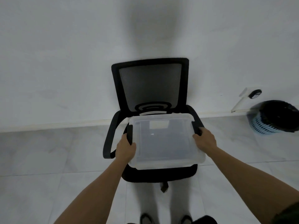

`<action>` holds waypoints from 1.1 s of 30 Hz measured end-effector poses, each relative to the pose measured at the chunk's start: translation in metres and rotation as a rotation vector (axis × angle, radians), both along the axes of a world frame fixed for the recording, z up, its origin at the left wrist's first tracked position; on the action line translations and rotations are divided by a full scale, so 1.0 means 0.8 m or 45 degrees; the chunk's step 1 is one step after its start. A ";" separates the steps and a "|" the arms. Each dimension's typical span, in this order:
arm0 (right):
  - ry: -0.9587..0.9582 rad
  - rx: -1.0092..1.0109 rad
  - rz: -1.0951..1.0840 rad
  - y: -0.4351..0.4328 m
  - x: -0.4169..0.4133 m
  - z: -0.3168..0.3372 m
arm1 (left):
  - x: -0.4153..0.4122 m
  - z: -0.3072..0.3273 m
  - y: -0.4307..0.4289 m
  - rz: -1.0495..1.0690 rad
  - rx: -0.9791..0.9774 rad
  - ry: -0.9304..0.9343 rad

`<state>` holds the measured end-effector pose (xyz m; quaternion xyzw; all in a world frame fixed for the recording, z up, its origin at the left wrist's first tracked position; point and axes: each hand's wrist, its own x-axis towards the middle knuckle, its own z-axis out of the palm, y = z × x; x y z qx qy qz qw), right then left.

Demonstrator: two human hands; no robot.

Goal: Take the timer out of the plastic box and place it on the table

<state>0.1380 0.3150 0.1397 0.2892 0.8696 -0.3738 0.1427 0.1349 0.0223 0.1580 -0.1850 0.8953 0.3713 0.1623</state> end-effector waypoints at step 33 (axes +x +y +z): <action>0.562 0.240 0.194 -0.017 -0.147 -0.318 | -0.139 -0.365 0.005 -0.301 -0.705 0.683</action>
